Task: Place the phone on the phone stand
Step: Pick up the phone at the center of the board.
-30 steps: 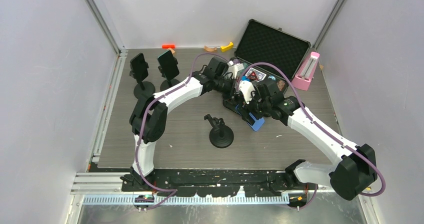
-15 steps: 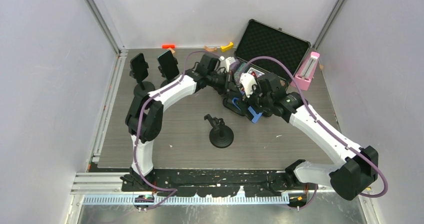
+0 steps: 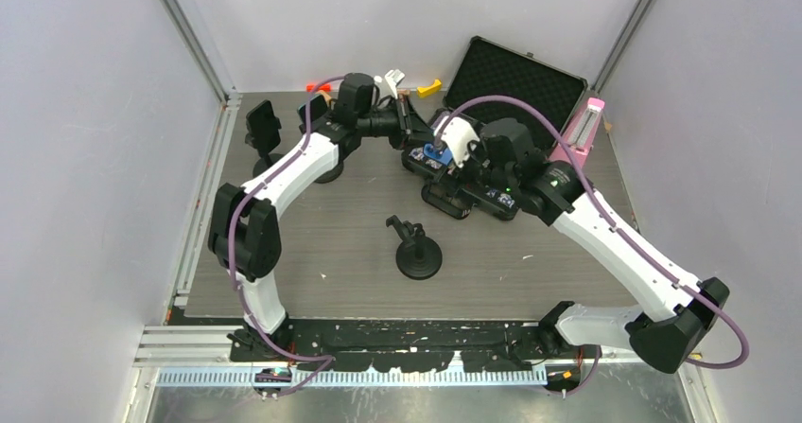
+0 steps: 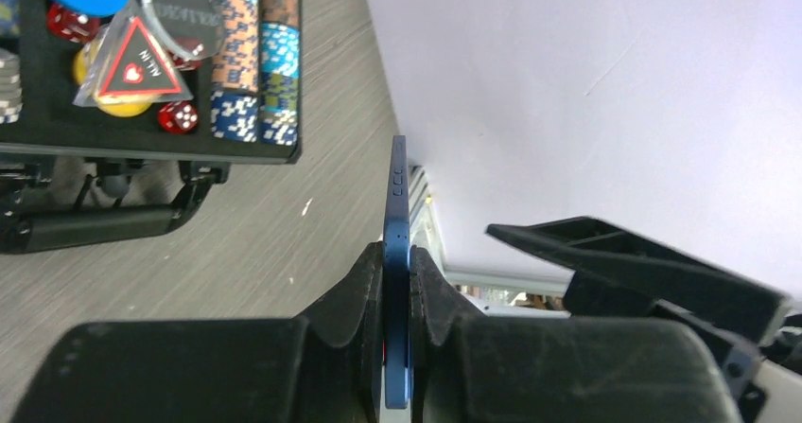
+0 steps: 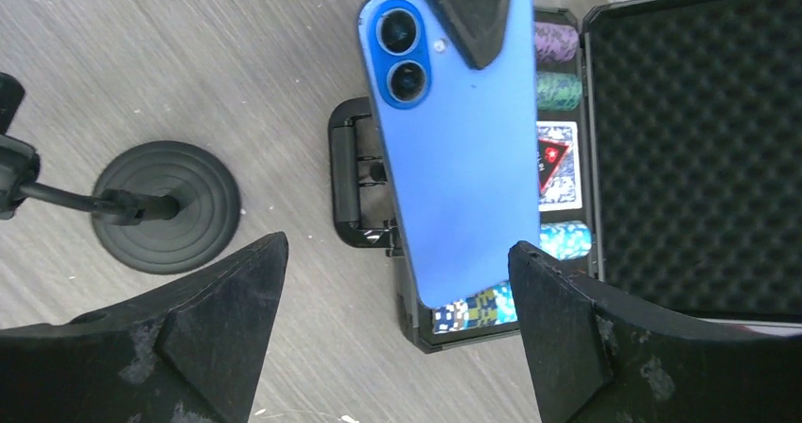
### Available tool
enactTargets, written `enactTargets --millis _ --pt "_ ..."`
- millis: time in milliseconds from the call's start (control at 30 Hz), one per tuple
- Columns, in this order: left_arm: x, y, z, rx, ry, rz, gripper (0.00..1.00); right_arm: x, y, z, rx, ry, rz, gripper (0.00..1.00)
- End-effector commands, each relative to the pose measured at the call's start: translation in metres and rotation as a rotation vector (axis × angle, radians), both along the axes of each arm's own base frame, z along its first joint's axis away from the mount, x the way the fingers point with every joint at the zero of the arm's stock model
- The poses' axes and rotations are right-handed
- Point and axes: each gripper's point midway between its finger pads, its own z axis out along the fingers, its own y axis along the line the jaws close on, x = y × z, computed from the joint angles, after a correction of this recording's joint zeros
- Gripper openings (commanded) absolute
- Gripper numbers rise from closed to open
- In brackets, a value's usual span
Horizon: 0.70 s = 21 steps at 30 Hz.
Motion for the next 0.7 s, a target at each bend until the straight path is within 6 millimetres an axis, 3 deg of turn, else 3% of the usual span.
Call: enactTargets --millis 0,233,433,667 --pt "-0.001 0.001 0.054 -0.140 0.017 0.044 0.00 0.016 0.001 0.013 -0.124 -0.121 -0.037 0.91" --pt "-0.008 0.004 0.056 -0.179 0.098 0.057 0.00 0.034 0.005 0.016 -0.314 -0.302 -0.136 0.81" --pt "-0.011 0.011 0.059 -0.200 0.118 0.066 0.00 0.046 0.001 0.005 -0.419 -0.356 -0.193 0.68" --pt "-0.013 0.014 0.060 -0.214 0.127 0.080 0.00 0.045 -0.003 -0.013 -0.479 -0.354 -0.182 0.64"
